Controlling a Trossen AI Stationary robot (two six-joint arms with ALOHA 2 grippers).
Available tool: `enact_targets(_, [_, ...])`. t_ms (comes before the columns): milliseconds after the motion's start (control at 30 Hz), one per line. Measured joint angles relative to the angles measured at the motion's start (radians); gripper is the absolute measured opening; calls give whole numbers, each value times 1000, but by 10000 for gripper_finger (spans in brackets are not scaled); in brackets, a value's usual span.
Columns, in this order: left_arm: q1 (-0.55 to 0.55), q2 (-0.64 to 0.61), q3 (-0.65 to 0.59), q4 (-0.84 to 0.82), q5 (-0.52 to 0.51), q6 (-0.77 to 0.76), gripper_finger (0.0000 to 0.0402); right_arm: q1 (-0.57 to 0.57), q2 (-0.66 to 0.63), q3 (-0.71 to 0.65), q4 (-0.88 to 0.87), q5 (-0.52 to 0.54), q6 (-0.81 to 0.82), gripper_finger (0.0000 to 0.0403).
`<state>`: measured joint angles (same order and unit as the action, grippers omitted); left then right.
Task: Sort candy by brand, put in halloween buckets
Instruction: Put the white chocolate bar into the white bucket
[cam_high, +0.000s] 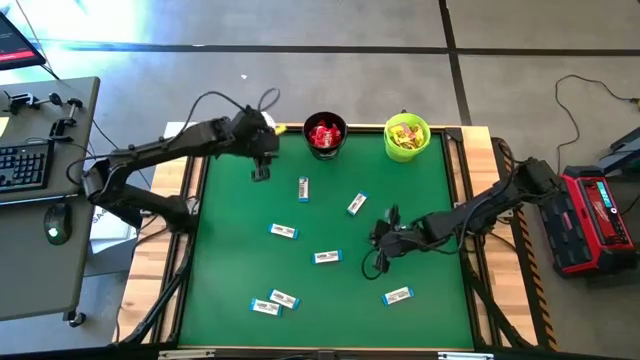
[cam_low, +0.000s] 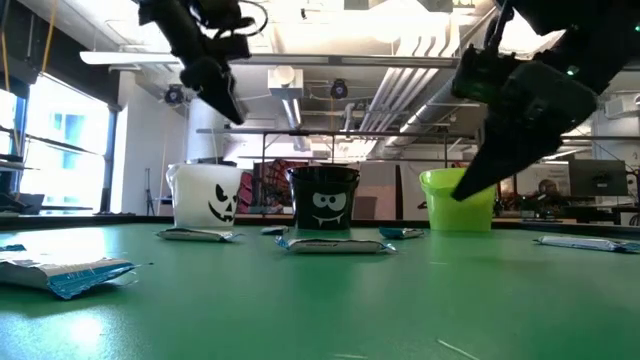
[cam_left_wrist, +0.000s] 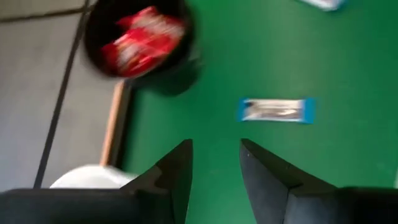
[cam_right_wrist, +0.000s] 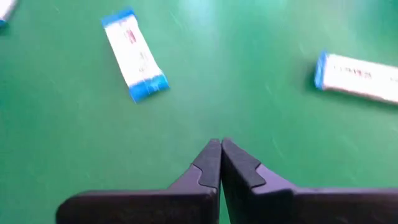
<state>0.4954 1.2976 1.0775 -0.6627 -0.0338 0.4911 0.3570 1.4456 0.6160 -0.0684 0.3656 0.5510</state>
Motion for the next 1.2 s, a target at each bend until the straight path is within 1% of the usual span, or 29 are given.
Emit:
enact_targets(133, [-129,2,0,-23,0,1,125,-27,0,-22,97,11,-58,0])
enact_targets(333, [-352,6,-1,-44,-11,-48,125,-46,0,-23,158,51,-107,0])
enact_targets(500, [-523,15,0,-96,-59,-174,125,-57,0,-23,158,58,-108,0])
enact_targets(667, [-655,60,-1,-148,-116,-335,132,-63,0,-23,157,53,-108,0])
enact_targets(800, [-721,121,-1,-146,-127,-425,152,-63,0,-23,156,53,-108,0])
enact_targets(967, [-748,213,-1,-135,-137,-471,190,-63,0,-23,156,52,-108,0])
enact_targets(1033, [-744,250,-1,-121,-139,-471,205,-63,0,-23,156,51,-108,0])
enact_targets(1200, [-723,334,-1,-82,-164,-387,229,-63,0,-23,156,50,-107,0])
